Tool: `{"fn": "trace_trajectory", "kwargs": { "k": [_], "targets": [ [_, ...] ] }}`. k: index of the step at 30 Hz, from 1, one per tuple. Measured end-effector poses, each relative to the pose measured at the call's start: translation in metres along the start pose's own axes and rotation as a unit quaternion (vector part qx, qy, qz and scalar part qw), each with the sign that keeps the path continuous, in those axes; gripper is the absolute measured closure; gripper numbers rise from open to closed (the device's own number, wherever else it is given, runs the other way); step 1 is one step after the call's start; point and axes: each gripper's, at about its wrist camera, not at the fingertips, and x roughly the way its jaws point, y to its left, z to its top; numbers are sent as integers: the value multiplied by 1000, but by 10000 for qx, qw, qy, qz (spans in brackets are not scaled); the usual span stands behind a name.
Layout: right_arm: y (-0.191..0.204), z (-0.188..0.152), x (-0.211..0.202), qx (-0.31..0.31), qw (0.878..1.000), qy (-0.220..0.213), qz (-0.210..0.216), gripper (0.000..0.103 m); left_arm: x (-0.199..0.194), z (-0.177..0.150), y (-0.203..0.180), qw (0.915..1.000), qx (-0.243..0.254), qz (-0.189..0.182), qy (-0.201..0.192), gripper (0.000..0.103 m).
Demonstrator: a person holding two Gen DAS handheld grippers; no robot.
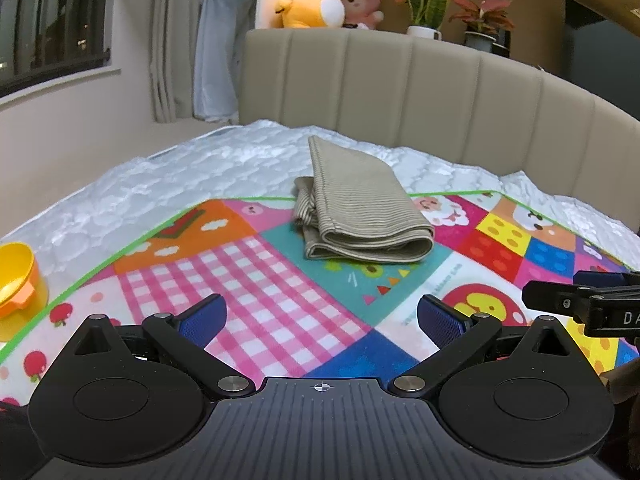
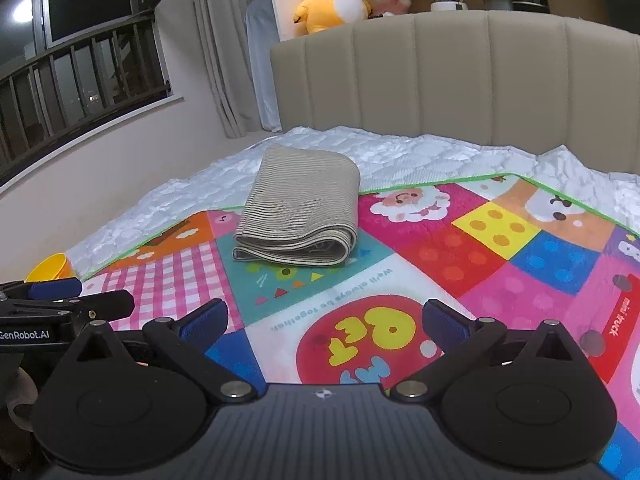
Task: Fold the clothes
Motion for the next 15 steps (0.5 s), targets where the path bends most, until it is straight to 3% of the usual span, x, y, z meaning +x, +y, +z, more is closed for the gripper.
{"fn": "trace_trajectory", "kwargs": {
  "k": [15],
  "targets": [
    [-2,0,1,-18,10000,41,41,0,1,0,-1,10000,-5,6,40,0]
  ]
}}
